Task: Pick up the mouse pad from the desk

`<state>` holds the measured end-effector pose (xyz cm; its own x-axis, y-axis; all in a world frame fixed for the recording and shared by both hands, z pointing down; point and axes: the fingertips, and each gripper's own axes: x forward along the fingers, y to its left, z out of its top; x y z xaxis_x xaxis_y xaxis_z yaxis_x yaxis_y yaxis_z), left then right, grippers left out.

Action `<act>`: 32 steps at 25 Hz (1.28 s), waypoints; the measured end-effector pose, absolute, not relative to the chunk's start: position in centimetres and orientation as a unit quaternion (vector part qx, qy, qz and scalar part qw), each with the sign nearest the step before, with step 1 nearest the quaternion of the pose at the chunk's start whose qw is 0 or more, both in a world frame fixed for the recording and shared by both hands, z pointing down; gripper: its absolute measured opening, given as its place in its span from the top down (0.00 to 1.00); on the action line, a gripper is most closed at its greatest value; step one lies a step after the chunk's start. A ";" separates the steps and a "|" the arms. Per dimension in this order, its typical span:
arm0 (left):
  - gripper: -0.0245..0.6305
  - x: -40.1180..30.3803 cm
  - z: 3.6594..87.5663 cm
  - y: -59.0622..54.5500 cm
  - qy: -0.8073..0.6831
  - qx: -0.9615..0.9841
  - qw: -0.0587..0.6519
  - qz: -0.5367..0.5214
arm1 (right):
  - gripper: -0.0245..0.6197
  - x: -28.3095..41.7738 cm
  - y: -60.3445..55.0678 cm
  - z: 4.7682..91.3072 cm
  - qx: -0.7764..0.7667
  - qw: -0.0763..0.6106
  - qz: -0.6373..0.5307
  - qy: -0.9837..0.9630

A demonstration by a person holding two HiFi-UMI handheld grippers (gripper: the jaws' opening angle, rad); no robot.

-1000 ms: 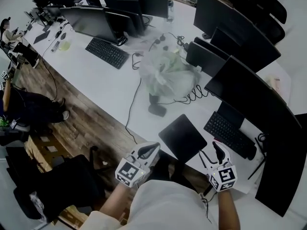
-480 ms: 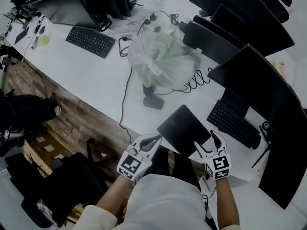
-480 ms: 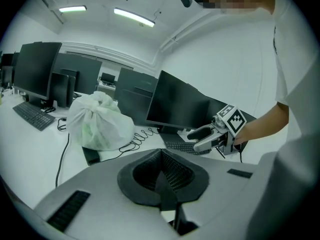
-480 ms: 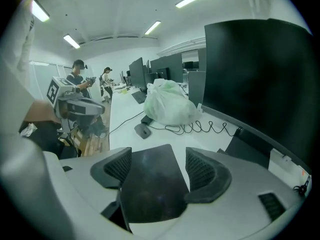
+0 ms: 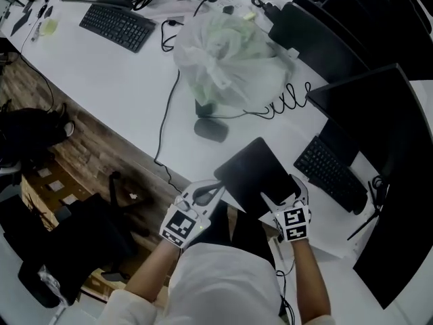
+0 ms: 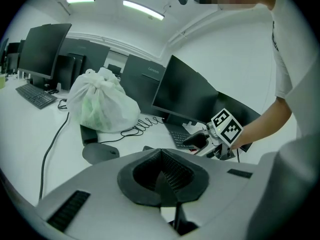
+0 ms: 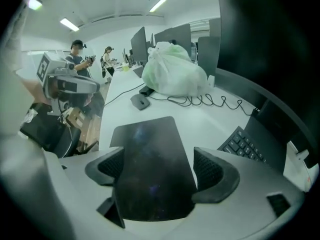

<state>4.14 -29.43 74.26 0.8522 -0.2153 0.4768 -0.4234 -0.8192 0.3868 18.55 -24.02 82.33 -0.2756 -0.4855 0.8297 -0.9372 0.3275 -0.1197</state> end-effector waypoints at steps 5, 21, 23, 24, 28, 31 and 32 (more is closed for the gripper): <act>0.94 4.6 76.3 -29.2 -0.174 0.926 0.254 0.219 | 0.22 18.3 -23.6 86.1 0.458 0.401 0.325 -0.723; 0.94 4.4 78.6 -29.9 -0.186 0.918 0.269 0.226 | 0.17 18.8 -23.0 90.7 0.418 0.464 0.333 -0.706; 0.94 4.3 78.7 -29.8 -0.186 0.917 0.271 0.226 | 0.20 18.6 -22.9 90.7 0.418 0.464 0.331 -0.707; 0.94 4.2 78.8 -29.7 -0.185 0.917 0.271 0.227 | 0.21 18.6 -22.9 90.6 0.418 0.464 0.331 -0.707; 0.94 3.9 78.8 -29.6 -0.183 0.917 0.273 0.227 | 0.27 18.3 -22.8 90.5 0.414 0.465 0.329 -0.710; 0.94 3.6 78.7 -29.7 -0.183 0.917 0.271 0.227 | 0.33 17.9 -22.6 90.4 0.411 0.466 0.328 -0.712; 0.94 3.5 78.6 -29.7 -0.184 0.917 0.271 0.226 | 0.35 17.7 -22.6 90.3 0.410 0.467 0.327 -0.712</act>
<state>3.48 -29.73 78.60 0.8299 -0.2146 0.5149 -0.4598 -0.7858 0.4137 17.75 -22.56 90.31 -0.2290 -0.2777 0.9330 -0.8890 0.4501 -0.0843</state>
